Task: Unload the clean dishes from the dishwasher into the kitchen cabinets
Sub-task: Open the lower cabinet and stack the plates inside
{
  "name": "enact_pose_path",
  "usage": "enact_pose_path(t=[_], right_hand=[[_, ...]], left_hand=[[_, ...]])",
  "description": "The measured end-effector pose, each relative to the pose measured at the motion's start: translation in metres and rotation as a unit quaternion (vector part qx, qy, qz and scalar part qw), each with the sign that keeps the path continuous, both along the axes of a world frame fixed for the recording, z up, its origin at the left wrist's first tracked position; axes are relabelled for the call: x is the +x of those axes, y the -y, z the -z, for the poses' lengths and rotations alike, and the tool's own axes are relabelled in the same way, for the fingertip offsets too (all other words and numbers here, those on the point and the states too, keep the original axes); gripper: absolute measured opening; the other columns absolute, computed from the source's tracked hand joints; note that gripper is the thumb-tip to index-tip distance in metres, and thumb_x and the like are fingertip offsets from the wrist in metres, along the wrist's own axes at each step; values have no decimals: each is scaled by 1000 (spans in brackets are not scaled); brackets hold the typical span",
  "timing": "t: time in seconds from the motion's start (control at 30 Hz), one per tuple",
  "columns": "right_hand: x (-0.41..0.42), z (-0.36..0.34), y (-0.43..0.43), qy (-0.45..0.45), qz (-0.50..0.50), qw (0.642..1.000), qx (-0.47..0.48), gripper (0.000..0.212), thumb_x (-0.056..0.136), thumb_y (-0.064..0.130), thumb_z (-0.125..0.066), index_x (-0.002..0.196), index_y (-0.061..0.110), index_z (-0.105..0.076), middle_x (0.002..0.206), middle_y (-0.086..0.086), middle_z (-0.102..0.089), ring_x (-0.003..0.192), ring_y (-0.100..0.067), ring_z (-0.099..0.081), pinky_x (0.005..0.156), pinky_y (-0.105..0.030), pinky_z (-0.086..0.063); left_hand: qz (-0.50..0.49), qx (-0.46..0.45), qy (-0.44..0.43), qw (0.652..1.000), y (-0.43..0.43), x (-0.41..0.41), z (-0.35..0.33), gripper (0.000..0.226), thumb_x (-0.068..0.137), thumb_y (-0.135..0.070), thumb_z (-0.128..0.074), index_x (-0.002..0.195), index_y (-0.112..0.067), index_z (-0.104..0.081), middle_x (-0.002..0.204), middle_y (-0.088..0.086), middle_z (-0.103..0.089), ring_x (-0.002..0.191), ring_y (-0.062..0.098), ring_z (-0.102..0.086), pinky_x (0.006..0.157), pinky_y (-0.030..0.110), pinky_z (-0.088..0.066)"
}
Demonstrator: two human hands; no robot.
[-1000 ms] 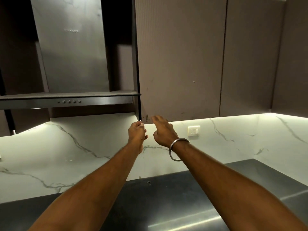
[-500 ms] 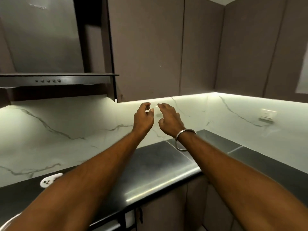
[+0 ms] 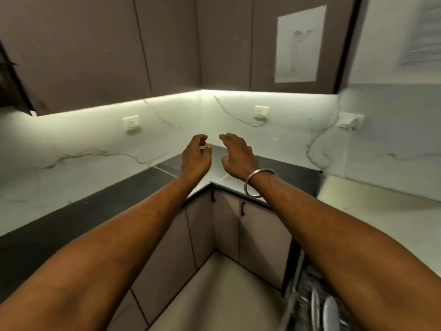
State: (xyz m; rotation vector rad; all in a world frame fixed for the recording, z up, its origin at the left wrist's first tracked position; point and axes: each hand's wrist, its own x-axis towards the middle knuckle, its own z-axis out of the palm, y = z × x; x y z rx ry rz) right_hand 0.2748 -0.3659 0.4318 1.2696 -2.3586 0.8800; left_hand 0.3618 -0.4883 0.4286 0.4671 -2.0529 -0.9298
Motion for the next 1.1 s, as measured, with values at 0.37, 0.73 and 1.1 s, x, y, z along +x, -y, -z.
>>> enact_pose_path(t=[0.37,0.73,1.1], right_hand=[[-12,69,-233,53,126,990,39,64,86,10,-54,149,16,-43,151,-3,-44,140,-24,-37,111,-52,-37],[-2,149,-348,130,233,962,67,66,83,7,-51,148,17,-44,151,-3,-45,139,-26,-38,111,-50,-36],[8,261,-328,214,322,919,76,61,86,11,-53,147,16,-46,147,-3,-49,135,-26,-43,107,-51,-42]], left_hand=[[151,49,71,985,-211,-35,78,34,103,-28,-57,136,-18,-58,131,2,-65,110,14,-63,98,36,-53],[239,64,129,960,-313,-60,158,33,102,-22,-59,134,-13,-60,124,2,-67,109,16,-64,99,36,-53],[305,97,238,917,-281,-72,259,36,104,-20,-58,139,-15,-56,128,3,-64,109,14,-62,100,39,-55]])
